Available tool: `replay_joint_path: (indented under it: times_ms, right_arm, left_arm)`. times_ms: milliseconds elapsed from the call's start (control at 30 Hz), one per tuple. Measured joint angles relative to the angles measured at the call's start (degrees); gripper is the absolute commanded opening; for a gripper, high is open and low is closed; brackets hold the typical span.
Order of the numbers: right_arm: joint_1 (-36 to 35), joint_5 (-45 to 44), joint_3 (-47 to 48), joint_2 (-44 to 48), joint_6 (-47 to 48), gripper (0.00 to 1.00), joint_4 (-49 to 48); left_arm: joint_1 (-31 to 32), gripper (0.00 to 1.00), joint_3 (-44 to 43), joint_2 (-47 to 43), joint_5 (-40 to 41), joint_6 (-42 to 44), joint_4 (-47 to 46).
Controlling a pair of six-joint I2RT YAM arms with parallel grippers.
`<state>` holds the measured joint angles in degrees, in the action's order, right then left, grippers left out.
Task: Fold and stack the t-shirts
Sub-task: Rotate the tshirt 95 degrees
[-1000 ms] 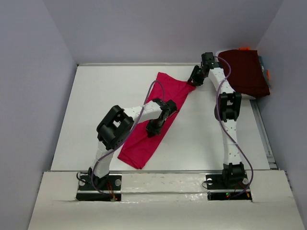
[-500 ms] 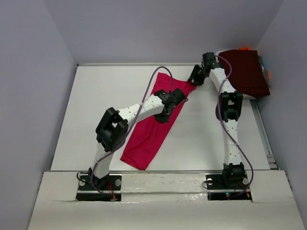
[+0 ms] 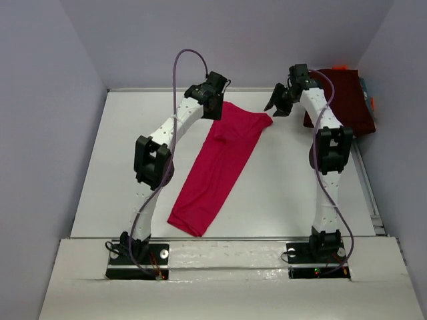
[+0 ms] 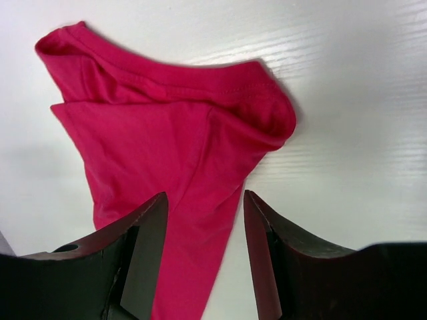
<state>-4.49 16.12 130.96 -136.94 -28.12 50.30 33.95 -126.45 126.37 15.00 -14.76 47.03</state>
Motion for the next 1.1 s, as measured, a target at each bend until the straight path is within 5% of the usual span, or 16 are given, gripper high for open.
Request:
replay_joint_path:
  times_ms: [167,300,600,1100]
  right_arm:
    - [-1.1,0.5,-3.0,3.8,-0.1,0.55,2.0]
    - [-4.4,1.9,-15.2,10.6,-0.4,0.54,2.4]
    - [-16.5,6.1,-34.1,18.8,-1.5,0.54,1.5]
    - [-22.5,10.7,-38.2,19.3,-1.7,0.53,1.4]
  left_arm:
    - [-5.9,0.61,-6.7,10.5,-5.6,1.7,-2.6]
    - [-5.6,0.61,-7.1,15.4,-9.7,3.3,-4.4]
    - [-5.0,0.61,-8.5,16.3,-14.3,5.0,-8.4]
    - [-8.8,0.60,-8.5,16.3,-35.2,6.2,-15.2]
